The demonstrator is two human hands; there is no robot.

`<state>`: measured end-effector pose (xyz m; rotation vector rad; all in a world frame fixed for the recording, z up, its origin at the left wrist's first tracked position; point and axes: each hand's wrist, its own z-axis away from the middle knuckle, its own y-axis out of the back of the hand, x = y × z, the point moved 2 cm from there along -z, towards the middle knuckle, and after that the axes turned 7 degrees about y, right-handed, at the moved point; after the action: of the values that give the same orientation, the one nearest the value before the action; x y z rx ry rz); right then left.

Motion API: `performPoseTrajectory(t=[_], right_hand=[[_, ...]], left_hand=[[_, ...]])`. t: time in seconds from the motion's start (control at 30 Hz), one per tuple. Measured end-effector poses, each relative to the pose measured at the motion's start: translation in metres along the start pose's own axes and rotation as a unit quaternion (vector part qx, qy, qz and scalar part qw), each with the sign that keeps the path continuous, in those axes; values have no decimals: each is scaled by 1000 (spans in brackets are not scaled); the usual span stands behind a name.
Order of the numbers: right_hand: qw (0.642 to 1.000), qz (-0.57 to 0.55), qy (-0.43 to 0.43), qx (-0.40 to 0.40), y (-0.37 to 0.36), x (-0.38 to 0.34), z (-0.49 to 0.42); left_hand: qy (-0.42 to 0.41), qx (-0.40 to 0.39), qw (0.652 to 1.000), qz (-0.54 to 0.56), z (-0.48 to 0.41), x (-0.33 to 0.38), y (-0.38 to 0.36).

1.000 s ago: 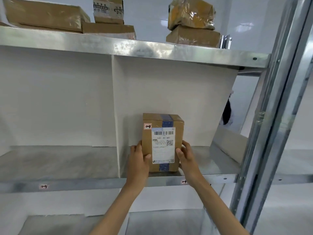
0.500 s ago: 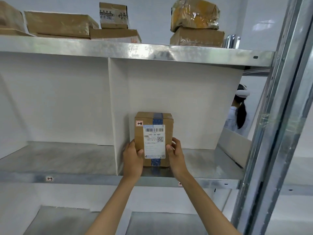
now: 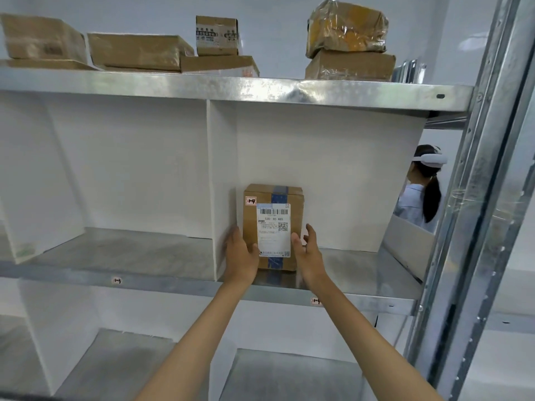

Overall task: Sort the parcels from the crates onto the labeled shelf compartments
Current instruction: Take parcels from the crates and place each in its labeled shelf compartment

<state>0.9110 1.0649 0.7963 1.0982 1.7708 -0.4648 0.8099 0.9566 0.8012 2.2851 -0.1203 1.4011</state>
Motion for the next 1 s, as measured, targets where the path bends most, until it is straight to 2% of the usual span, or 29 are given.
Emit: performPoseTrajectory(t=[0.13,0.27,0.5,0.63,0.73,0.87,1.0], right_hand=[[989,45,106,89,7,-16,17],[946,79,266,167,-3,-48,42],[925,57,350,133,-81,-111,79],[933,19,352,68,-159,-141,117],[934,-16,356,3,-224,-166,160],[926,-47,362,-97,-310,-195,236],[913,-51,351,-201,-376,-203,312]], left_hand=[[-72,52,996,5,25,12,12],[-194,85,977,13,59,35,35],[-236,180,952,-78,78,39,140],[-191,229,945,-130,95,-1,237],[-139,286,927,-201,126,-35,322],[-34,347,885,-310,188,-81,437],[88,365,860,-345,271,-134,528]])
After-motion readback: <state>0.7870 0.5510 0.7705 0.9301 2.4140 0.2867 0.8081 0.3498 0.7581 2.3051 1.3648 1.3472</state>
